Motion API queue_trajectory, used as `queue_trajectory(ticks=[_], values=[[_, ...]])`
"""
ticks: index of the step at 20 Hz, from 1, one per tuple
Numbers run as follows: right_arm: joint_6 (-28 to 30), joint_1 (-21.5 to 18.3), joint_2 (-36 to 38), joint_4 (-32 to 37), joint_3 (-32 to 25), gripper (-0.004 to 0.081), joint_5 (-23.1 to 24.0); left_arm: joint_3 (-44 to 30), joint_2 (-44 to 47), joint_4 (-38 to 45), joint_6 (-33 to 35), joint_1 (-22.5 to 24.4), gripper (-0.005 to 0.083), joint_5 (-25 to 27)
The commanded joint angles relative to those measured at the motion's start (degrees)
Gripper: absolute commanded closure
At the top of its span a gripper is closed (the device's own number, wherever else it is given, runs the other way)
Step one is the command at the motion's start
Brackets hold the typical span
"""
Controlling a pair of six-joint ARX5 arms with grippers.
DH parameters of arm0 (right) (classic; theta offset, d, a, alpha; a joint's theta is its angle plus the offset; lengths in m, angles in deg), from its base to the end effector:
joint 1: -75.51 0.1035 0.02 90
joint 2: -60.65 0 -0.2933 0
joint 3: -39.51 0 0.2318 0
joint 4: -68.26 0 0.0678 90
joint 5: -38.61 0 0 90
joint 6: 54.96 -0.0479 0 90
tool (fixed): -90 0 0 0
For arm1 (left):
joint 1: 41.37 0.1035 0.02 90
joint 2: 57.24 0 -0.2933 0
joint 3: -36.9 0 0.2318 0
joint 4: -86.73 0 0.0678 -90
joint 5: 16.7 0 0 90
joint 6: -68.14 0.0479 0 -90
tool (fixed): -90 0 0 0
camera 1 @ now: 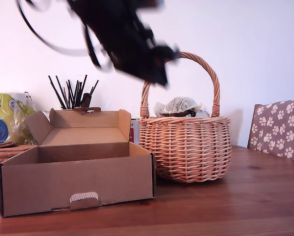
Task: Move the bags of Easter eggs from the cardboard box on the left into the woven basket on the right side.
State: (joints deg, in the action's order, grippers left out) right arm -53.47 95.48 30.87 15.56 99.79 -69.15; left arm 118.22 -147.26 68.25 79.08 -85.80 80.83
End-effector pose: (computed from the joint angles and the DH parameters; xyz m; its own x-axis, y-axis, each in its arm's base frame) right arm 0.0610 0.0377 0.3240 0.7246 0.5878 -0.3598 -0.5997 0.7950 0.0911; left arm 0.2556 -0.2418 0.3091 0.7215 -0.5238 -0.4528 0.6616 0.7145 0.2276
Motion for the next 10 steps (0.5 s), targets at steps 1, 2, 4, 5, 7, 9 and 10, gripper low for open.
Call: queue_trajectory(ticks=[1, 2, 4, 5, 7, 9, 10], values=[[-0.2, 0.2, 0.0, 1.4, -1.2, 0.0782, 3.0, -0.5, 3.1, -2.8, -2.2, 1.2, 0.0787, -2.1], [-0.2, 0.2, 0.0, 2.5, -1.5, 0.0782, 5.1, -1.2, 5.0, -3.1, -3.5, 2.1, 0.0787, -4.1], [-0.2, 0.1, 0.0, 5.2, -2.4, 0.0782, 8.3, -4.8, 9.9, -1.8, -4.9, 4.6, 0.0787, -7.0], [-0.2, 0.1, 0.0, 6.7, -2.9, 0.0782, 9.5, -7.1, 12.5, -1.0, -5.0, 6.1, 0.0787, -7.8], [-0.2, 0.1, 0.1, 9.9, -3.8, 0.0782, 10.9, -11.6, 16.9, 1.0, -6.0, 9.4, 0.0787, -9.4], [-2.3, 0.1, 0.1, 14.8, -5.4, 0.0782, 10.8, -15.6, 21.0, 3.5, -7.3, 12.6, 0.0787, -10.5], [-4.4, 0.1, 0.1, 17.6, -6.8, 0.0782, 10.6, -17.8, 23.5, 4.8, -8.0, 14.1, 0.0787, -10.6]])
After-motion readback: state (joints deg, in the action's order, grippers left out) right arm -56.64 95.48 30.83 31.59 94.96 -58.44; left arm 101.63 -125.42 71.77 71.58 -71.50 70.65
